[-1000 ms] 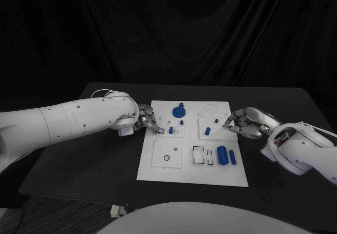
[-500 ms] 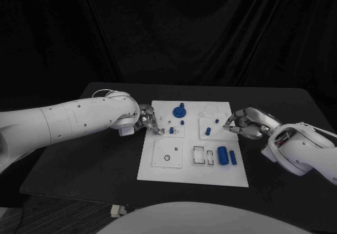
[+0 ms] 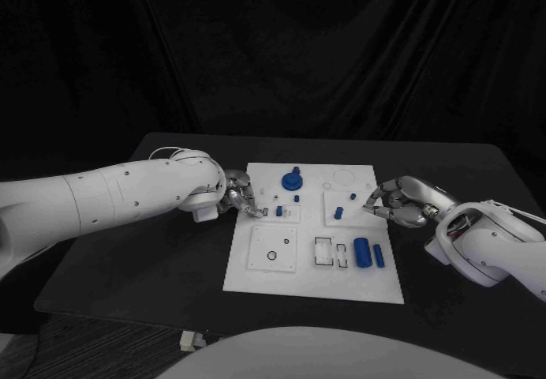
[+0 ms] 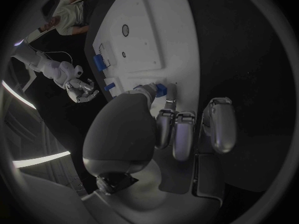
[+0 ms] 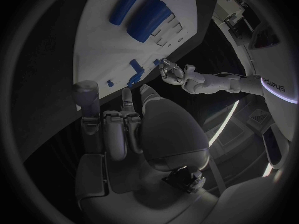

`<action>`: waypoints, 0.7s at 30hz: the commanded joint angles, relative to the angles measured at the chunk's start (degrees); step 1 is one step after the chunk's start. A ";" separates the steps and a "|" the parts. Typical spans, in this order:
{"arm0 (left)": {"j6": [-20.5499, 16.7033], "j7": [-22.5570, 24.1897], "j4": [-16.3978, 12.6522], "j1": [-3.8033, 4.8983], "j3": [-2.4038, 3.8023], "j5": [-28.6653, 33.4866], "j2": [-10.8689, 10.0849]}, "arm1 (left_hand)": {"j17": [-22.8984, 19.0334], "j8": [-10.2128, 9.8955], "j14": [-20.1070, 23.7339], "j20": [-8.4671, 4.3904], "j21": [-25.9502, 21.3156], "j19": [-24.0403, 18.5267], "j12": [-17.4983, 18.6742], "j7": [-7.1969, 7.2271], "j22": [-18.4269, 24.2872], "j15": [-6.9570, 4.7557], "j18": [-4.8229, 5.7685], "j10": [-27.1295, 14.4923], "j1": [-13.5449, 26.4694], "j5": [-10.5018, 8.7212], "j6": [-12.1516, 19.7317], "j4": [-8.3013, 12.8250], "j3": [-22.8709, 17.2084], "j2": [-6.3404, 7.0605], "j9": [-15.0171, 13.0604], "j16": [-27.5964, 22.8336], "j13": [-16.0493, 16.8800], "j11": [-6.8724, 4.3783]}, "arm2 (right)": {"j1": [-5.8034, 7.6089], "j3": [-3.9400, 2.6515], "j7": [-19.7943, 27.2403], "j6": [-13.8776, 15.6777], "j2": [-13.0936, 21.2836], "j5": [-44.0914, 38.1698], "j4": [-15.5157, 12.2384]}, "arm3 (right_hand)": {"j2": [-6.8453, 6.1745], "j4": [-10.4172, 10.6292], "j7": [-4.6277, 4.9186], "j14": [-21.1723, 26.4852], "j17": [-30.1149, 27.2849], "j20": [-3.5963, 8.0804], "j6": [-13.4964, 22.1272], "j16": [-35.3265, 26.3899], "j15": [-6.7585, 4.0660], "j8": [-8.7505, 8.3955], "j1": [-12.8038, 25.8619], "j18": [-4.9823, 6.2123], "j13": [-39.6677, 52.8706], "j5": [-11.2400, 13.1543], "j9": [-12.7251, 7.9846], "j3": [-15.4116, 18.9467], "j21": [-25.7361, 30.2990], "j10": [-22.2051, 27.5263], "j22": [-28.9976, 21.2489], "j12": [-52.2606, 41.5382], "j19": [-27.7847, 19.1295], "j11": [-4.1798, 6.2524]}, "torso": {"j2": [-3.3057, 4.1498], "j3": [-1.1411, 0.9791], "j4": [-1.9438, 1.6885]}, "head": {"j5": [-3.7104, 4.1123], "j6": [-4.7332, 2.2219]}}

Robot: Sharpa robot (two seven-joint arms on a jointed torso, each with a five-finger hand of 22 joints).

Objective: Assemble the parts on the task board

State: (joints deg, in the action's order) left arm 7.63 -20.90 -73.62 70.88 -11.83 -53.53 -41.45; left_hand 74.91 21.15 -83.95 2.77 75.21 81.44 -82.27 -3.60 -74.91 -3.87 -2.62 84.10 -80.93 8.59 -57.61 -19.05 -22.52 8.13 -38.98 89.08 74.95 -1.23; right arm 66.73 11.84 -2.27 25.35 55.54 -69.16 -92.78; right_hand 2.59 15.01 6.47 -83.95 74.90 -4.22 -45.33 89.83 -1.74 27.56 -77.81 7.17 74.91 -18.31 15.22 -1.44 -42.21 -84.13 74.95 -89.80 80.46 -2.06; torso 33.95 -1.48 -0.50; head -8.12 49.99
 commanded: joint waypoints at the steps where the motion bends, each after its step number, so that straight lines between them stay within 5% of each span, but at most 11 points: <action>1: -1.58 -1.16 -0.19 -0.58 -0.39 -0.83 -0.26 | 14.42 0.30 -5.56 -0.03 0.30 0.37 -0.30 0.39 -10.67 0.14 -0.73 1.28 1.02 0.31 0.05 9.94 -10.76 0.26 -0.13 0.29 10.12 0.17 | -0.16 -0.03 -1.15 -0.60 0.01 -0.10 0.00 | -0.08 0.04 -0.20 -6.05 15.10 0.17 0.20 0.17 -0.25 0.38 -0.57 0.34 15.09 -0.32 0.05 -0.37 0.33 -5.87 4.93 -0.20 -0.21 0.18 | 0.00 0.01 0.01 | 0.00 0.01; 15: -3.48 -2.54 -3.24 -0.20 -0.36 1.76 -2.22 | 14.61 1.48 -5.71 -0.11 0.64 0.64 -0.47 0.40 -10.77 0.07 -0.67 1.45 3.62 1.12 0.46 11.83 -14.02 0.46 -0.83 0.47 10.17 0.12 | -0.18 -0.03 -1.52 -1.10 -0.05 -0.10 0.18 | 0.09 -0.40 -0.26 -6.05 15.10 0.21 0.17 0.17 -0.30 0.54 -1.29 0.41 15.09 -0.51 0.05 -0.80 0.87 -5.87 4.83 -0.20 -0.31 0.24 | -0.02 -0.01 -0.01 | -0.03 0.01; 21: -3.25 -2.81 -5.19 1.98 -0.34 2.54 -2.91 | 14.74 3.42 -5.80 -0.06 0.57 0.50 -0.53 0.24 -10.75 0.23 -0.69 1.43 5.52 0.69 1.94 12.99 -16.75 0.38 -2.34 0.59 10.18 0.24 | -0.18 -0.03 -1.67 -1.25 -0.10 -0.10 0.18 | 0.11 -0.59 -0.27 -6.05 15.10 0.22 0.17 0.17 -0.31 0.59 -1.58 0.43 15.09 -0.66 0.05 -0.96 1.06 -5.87 4.79 -0.20 -0.36 0.25 | -0.02 -0.01 0.01 | -0.11 0.01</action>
State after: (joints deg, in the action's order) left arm 4.68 -23.00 -78.37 72.25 -12.31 -52.38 -44.38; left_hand 74.90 24.63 -83.95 2.56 75.63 81.64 -82.48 -3.47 -74.91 -3.88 -2.62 84.11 -75.54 9.47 -55.86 -16.32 -28.90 8.47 -41.36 89.37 74.94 -1.23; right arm 66.69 11.84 -2.76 24.64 55.46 -69.16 -92.57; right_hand 2.75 14.38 6.47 -83.95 74.90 -4.20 -45.34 89.83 -1.74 27.79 -78.89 7.16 74.96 -18.67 15.22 -2.07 -41.37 -84.13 74.93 -89.81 80.45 -2.06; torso 33.94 -1.48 -0.50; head -8.17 49.99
